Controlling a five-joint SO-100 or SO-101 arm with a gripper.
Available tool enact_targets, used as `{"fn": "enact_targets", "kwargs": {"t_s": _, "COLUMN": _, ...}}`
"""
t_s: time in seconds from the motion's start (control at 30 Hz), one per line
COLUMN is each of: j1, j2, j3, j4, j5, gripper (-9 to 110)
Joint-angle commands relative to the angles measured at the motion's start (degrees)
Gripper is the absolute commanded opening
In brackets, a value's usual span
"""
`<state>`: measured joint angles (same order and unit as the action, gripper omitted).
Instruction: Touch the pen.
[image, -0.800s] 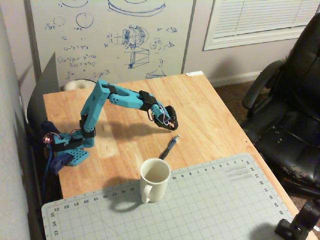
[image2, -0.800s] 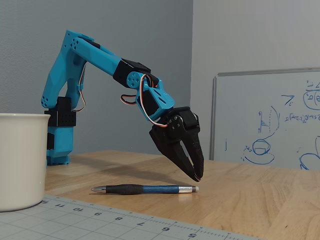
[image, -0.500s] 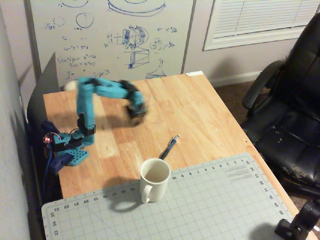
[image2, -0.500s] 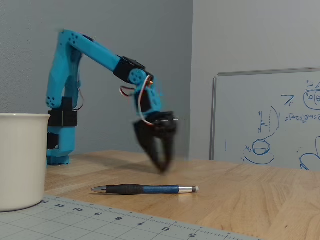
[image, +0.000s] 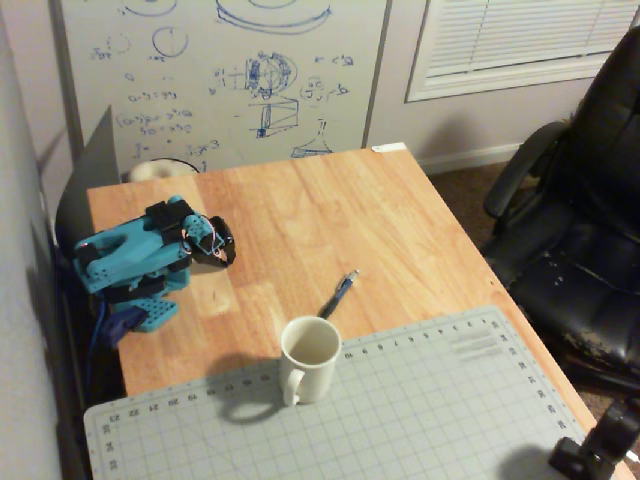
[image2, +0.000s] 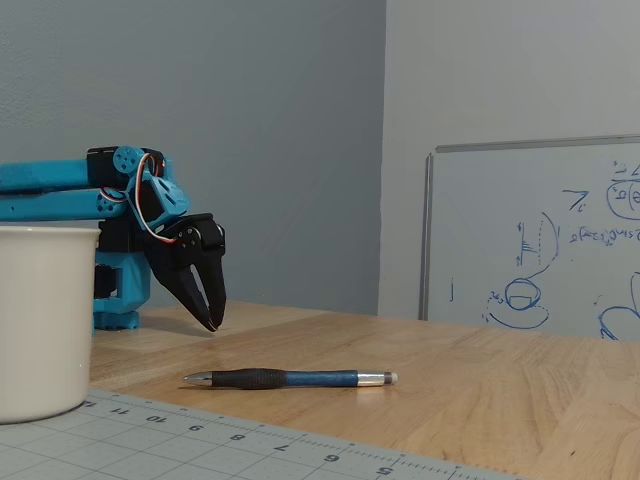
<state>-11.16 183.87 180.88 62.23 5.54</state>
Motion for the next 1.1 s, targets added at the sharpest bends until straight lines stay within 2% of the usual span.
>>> {"fn": "enact_targets", "kwargs": {"t_s": 0.0, "j1": 0.26, "j2": 0.62, "j3": -0.79, "j4": -0.09, "j5": -0.35, "gripper": 1}}
{"fn": "enact_targets", "kwargs": {"t_s": 0.57, "j1": 0.26, "j2": 0.79, "j3": -1.05, "j4": -0.97, "j5": -0.35, "gripper": 1}}
{"fn": "enact_targets", "kwargs": {"t_s": 0.77, "j1": 0.26, "j2": 2.81, "j3": -8.96, "j4": -2.46, "j5": -0.26, "gripper": 1}}
{"fn": "enact_targets", "kwargs": {"t_s": 0.9, "j1": 0.26, "j2": -4.22, "j3": -15.82, "j4": -2.64, "j5": -0.35, "gripper": 1}}
{"fn": "enact_targets", "kwargs": {"t_s": 1.07, "j1": 0.44, "j2": -22.32, "j3": -29.62, "j4": -2.64, "j5": -0.35, "gripper": 1}}
